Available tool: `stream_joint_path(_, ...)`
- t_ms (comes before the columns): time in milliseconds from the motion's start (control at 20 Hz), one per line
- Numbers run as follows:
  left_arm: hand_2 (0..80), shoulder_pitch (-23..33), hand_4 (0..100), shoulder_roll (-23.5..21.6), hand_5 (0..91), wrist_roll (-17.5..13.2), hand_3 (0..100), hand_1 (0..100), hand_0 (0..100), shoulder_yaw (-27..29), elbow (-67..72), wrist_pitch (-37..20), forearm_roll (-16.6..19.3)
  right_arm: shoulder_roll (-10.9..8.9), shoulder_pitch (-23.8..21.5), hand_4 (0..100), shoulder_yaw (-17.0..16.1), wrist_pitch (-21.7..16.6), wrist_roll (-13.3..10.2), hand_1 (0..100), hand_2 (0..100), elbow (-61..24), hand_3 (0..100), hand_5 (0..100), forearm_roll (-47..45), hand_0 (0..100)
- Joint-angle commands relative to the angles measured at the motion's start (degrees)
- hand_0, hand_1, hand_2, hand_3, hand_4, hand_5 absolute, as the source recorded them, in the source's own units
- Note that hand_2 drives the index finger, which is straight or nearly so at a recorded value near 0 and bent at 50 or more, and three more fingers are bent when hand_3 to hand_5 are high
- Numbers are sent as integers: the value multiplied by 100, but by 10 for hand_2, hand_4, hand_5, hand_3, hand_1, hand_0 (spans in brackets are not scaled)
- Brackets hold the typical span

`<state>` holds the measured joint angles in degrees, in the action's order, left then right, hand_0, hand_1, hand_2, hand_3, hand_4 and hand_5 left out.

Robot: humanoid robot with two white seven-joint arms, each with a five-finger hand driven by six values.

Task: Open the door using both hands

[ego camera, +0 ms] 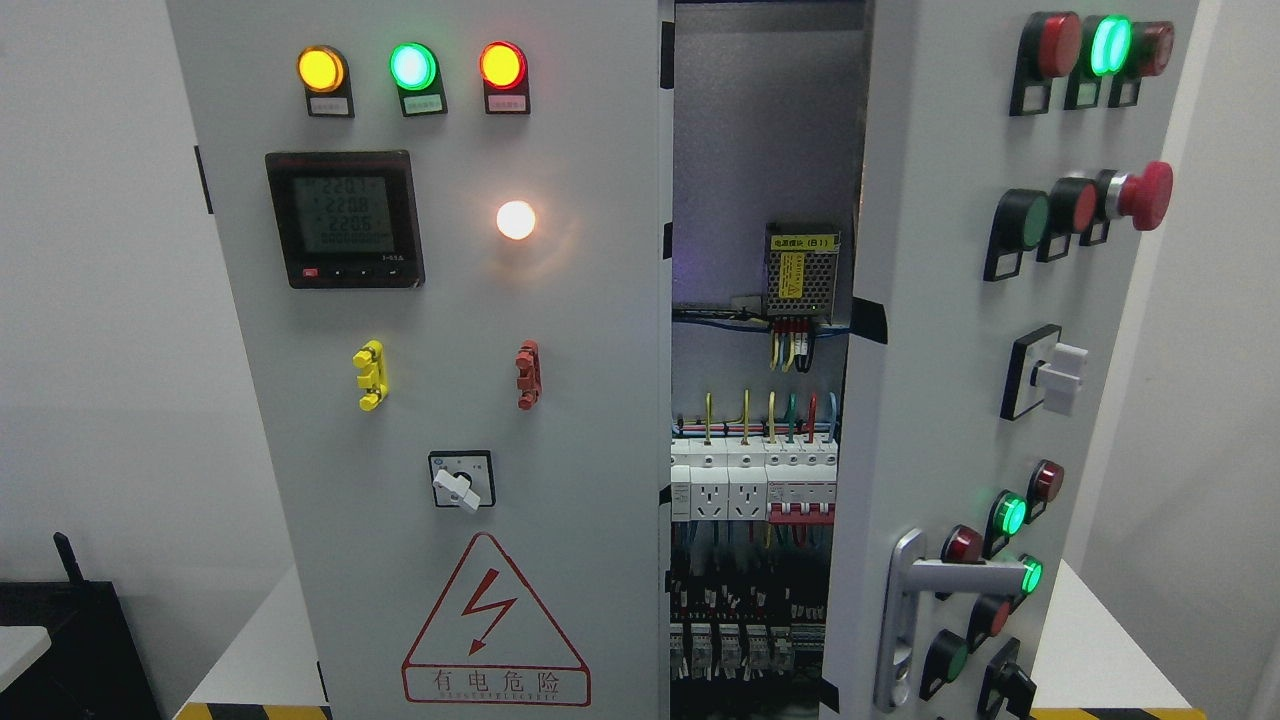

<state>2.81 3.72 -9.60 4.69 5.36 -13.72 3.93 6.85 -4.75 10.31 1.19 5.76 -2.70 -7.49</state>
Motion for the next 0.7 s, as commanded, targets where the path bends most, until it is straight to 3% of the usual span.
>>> stream_joint_path(0,0,0,31,6,0,-25,0,0,0,-3,0,1,-6,0,0,0,-3,-4,-5,0,0,-3,0,0,2,107)
stream_joint_path(651,0,0,31,6,0,-25,0,0,0,-4,9,10,-6,0,0,0,-3,5,-5,0,0,-3,0,0,2,106)
